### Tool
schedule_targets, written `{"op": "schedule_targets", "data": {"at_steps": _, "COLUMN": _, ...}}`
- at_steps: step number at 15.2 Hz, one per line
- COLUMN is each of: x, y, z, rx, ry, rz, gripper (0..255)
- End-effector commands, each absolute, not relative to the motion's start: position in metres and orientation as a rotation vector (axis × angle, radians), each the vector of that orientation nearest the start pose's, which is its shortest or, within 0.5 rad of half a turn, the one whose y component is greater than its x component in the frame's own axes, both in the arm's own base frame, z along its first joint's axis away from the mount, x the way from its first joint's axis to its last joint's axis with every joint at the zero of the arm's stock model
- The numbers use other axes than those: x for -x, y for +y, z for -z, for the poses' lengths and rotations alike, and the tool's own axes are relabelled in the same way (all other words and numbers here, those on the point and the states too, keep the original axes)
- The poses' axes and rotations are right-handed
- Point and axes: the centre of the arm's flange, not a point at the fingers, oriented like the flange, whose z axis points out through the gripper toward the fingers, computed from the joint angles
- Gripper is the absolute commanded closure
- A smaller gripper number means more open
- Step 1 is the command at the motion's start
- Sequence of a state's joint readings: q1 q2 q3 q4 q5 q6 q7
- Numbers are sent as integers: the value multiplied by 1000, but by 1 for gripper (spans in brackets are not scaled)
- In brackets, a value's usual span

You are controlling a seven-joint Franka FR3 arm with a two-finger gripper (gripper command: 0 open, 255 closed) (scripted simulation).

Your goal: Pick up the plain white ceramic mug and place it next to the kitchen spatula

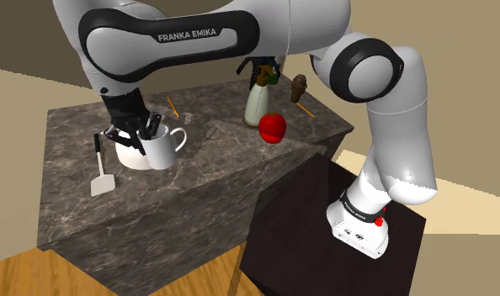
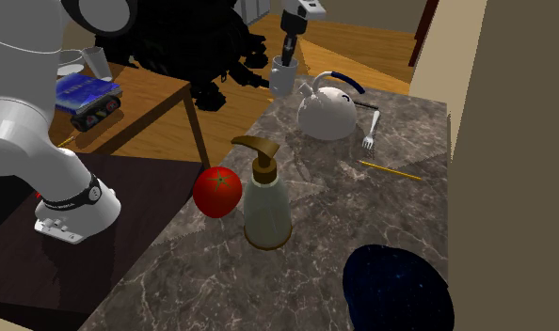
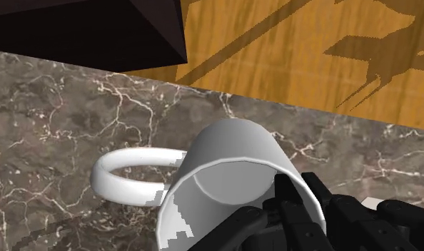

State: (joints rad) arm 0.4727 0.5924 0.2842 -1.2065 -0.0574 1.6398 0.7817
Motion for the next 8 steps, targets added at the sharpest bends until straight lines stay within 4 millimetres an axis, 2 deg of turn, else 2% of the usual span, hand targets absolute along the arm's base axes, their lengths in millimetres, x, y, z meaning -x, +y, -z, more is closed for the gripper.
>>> {"op": "schedule_targets", "data": {"at_steps": 1, "x": -550, "y": 443, "z": -424, "rx": 3150, "ry": 83, "rz": -268, "gripper": 255}}
{"op": "schedule_targets", "data": {"at_steps": 8, "x": -550, "y": 443, "z": -387, "rx": 3150, "ry": 83, "rz": -268, "gripper": 255}}
